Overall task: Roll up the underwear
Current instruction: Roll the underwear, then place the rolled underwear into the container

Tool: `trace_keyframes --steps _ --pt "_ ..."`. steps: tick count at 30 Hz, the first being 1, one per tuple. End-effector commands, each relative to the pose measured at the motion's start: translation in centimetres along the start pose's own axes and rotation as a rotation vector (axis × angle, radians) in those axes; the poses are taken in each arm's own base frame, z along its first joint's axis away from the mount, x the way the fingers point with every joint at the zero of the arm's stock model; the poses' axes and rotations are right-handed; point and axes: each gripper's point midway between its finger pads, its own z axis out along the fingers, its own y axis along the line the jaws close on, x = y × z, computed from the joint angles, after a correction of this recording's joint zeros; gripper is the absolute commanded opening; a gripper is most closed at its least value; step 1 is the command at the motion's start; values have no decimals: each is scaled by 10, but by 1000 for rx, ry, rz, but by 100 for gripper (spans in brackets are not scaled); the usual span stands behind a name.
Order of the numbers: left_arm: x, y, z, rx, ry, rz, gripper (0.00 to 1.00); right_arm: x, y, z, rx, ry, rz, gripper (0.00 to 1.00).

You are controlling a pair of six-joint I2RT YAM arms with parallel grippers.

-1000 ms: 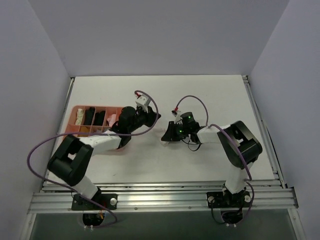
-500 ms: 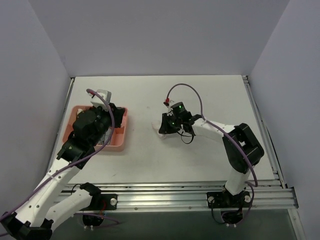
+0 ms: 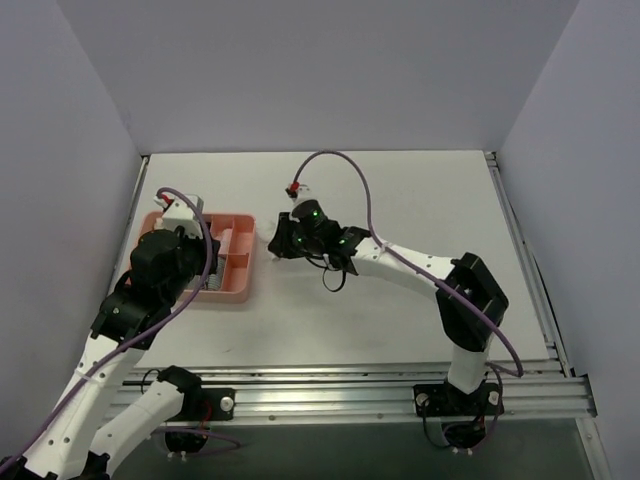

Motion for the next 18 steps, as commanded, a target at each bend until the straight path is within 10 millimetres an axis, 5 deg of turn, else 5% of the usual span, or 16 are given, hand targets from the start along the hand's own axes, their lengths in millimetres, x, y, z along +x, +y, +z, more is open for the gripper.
trace_keyframes --steps 1,10,18 --pt "-2 10 -6 -38 23 4 31 -5 42 18 -23 -112 120 0" --pt "2 36 -5 -146 12 -35 34 31 84 65 86 -191 252 0" --pt "-9 41 -10 -163 -11 -44 36 65 68 79 277 -211 322 0"
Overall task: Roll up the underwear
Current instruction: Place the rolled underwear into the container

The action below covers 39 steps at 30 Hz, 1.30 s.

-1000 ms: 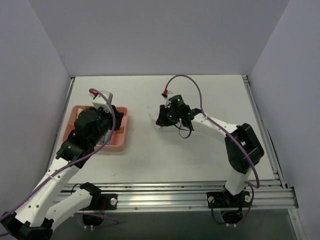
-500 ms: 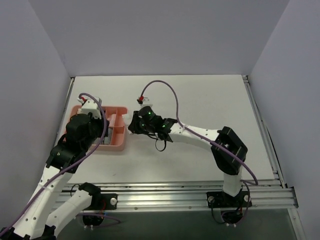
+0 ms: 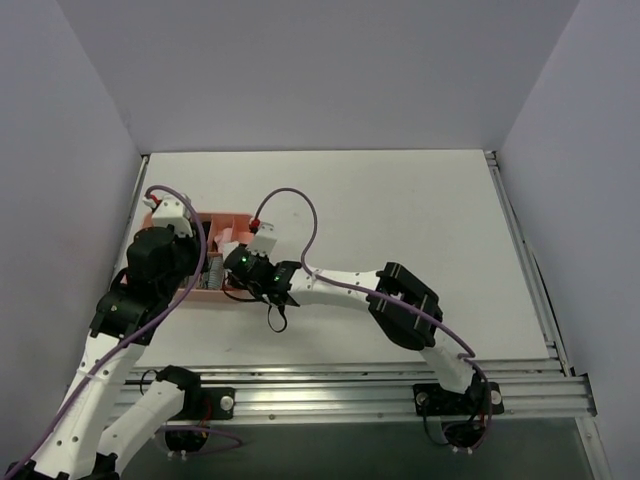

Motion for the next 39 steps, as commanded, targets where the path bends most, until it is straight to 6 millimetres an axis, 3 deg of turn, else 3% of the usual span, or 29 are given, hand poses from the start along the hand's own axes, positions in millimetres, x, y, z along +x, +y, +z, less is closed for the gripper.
trace_keyframes --steps 1,2,3,5,14,21,23,24,26,28,29,31,36,39 --pt "-15 7 -3 -35 -35 -2 37 -17 -13 -4 131 -130 79 0" --pt "-13 9 -2 -42 -28 -2 37 -9 -24 -4 169 -110 61 0" --pt "-10 9 1 -42 -23 -8 37 -11 -19 -4 177 -109 65 0" --pt "-8 12 3 -57 -29 -29 37 0 -39 -1 260 -87 41 0" --pt "-3 16 6 -63 -38 -85 40 4 -53 -2 408 -48 -7 0" --pt "-2 14 20 -47 -24 -126 41 17 -67 0 473 -15 -19 0" --pt "6 19 31 -56 14 -151 42 18 -67 0 476 -20 -11 0" --pt "11 12 36 -12 51 -183 42 22 -69 0 473 -15 -21 0" --pt "27 17 51 7 125 -245 38 27 -69 4 446 -18 -7 0" --pt "37 5 62 105 179 -350 34 30 -64 7 411 -3 4 0" --pt "39 19 67 89 179 -414 28 31 -61 8 399 -2 13 0" --pt "46 14 74 150 211 -503 23 32 -62 10 392 -4 25 0" --pt "46 35 85 112 214 -588 17 30 -66 7 364 1 57 0" --pt "42 31 90 141 202 -588 16 29 -73 5 360 11 57 0"
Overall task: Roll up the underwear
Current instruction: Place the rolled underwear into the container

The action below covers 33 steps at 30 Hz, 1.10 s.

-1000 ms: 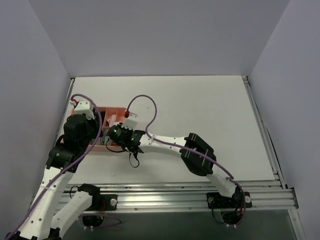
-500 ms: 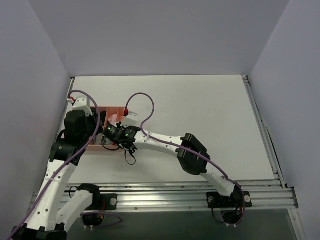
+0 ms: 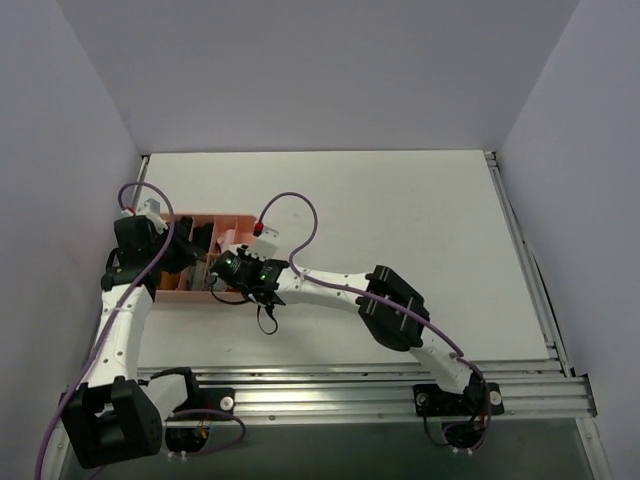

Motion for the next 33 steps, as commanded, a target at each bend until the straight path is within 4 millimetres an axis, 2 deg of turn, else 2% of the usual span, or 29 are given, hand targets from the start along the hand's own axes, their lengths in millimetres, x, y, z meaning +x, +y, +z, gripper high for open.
trace_keyframes --steps 1,2,3,9,15,17,19,20,25,31,33 --pt "-16 -27 2 136 -44 -2 16 14 -57 6 141 49 -90 0" --pt "-12 -27 5 151 -31 -13 16 15 -64 7 150 54 -96 0" --pt "-11 -29 10 172 -31 -14 15 14 -63 5 141 62 -92 0" --pt "21 -25 38 186 59 -21 13 18 -69 7 130 82 -97 0" --pt "35 -37 48 181 81 15 13 20 -72 9 129 90 -114 0" --pt "36 -32 51 155 76 10 13 20 -71 9 122 93 -118 0" --pt "50 -32 57 147 114 13 13 22 -71 9 121 100 -123 0" --pt "51 -32 59 152 113 16 13 21 -72 9 125 100 -125 0" --pt "73 -16 67 92 150 -8 13 14 -73 6 130 85 -136 0" --pt "79 -8 76 43 156 14 11 9 -70 0 124 87 -152 2" --pt "78 -6 75 30 145 26 11 7 -70 -2 132 84 -161 7"
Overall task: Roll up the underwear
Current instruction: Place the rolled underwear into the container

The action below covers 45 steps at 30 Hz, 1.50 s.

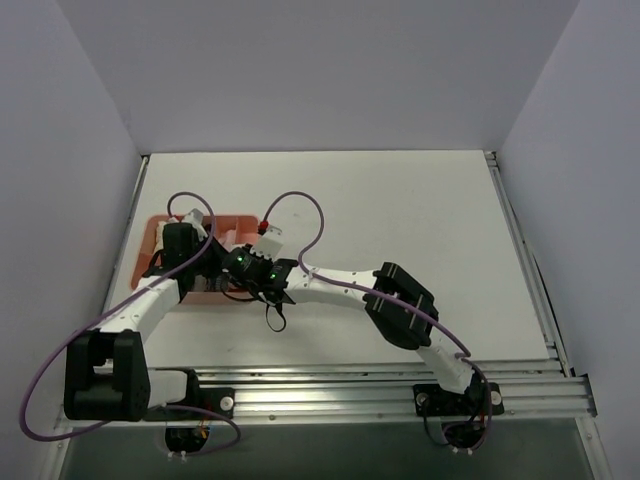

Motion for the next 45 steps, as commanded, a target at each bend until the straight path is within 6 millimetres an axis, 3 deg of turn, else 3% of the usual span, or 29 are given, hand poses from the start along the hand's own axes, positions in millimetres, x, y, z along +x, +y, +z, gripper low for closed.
trace_keyframes --steps 1,15,23,28,33,36,45 --pt "8 16 4 -76 4 19 11 10 -66 -3 202 40 -157 9" --pt "19 19 13 -90 29 46 10 -11 -39 -24 137 -18 -246 40" --pt "25 12 19 -71 36 73 9 -15 -35 -30 138 -38 -282 41" --pt "26 12 20 -79 34 81 8 -19 -35 -38 123 -42 -293 35" --pt "25 11 20 -77 30 90 8 -29 -12 -56 10 -44 -290 26" --pt "24 9 20 -76 29 95 8 -35 -10 -63 -9 -52 -291 20" --pt "27 12 23 -115 38 128 8 -60 -41 -59 73 -93 -287 6"
